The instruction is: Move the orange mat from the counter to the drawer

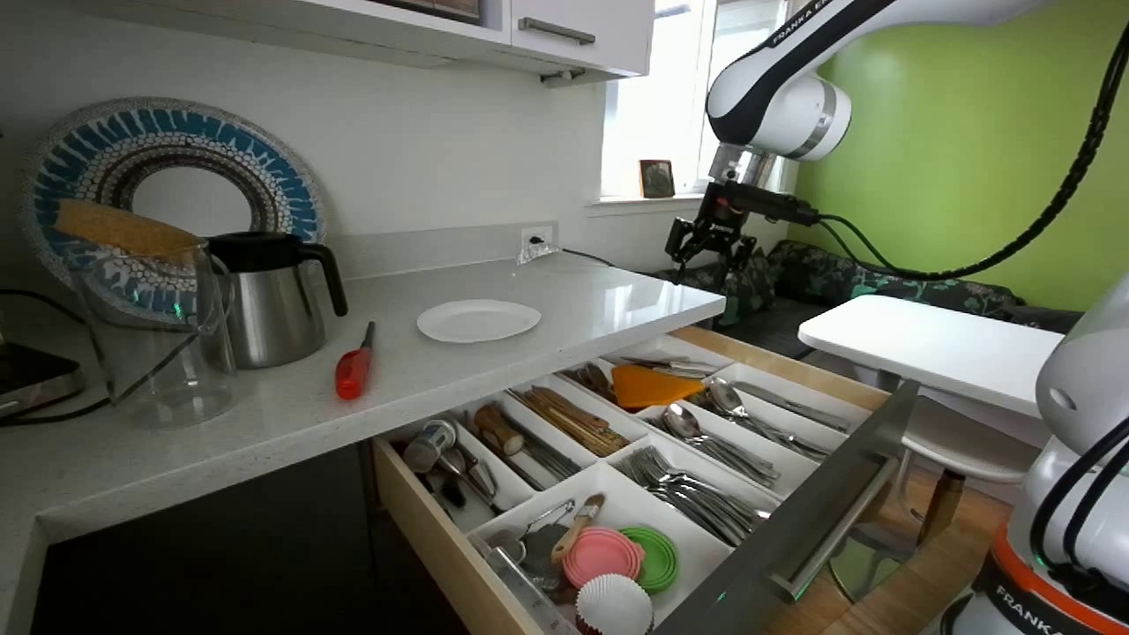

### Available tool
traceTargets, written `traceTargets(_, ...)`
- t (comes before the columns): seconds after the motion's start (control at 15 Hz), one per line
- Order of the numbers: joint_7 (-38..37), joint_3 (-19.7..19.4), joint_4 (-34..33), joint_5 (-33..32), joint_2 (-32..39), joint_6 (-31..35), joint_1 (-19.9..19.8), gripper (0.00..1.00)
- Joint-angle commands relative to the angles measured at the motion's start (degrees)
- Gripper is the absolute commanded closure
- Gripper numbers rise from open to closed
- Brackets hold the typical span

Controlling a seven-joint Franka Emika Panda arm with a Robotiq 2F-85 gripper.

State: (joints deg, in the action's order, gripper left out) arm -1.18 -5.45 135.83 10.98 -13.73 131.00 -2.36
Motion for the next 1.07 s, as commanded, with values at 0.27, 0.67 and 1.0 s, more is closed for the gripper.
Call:
traceTargets(0.27,1.0,-1.6,2.4,4.1,0.2,-1.0,-0.8,0.0)
traceTargets(0.67,4.5,-7.7,11.1,8.9,3.1,-0.5,-5.3,0.0)
traceTargets(1.0,10.3,-9.2,12.6,13.5,4.8,0.4,-6.5,0.0)
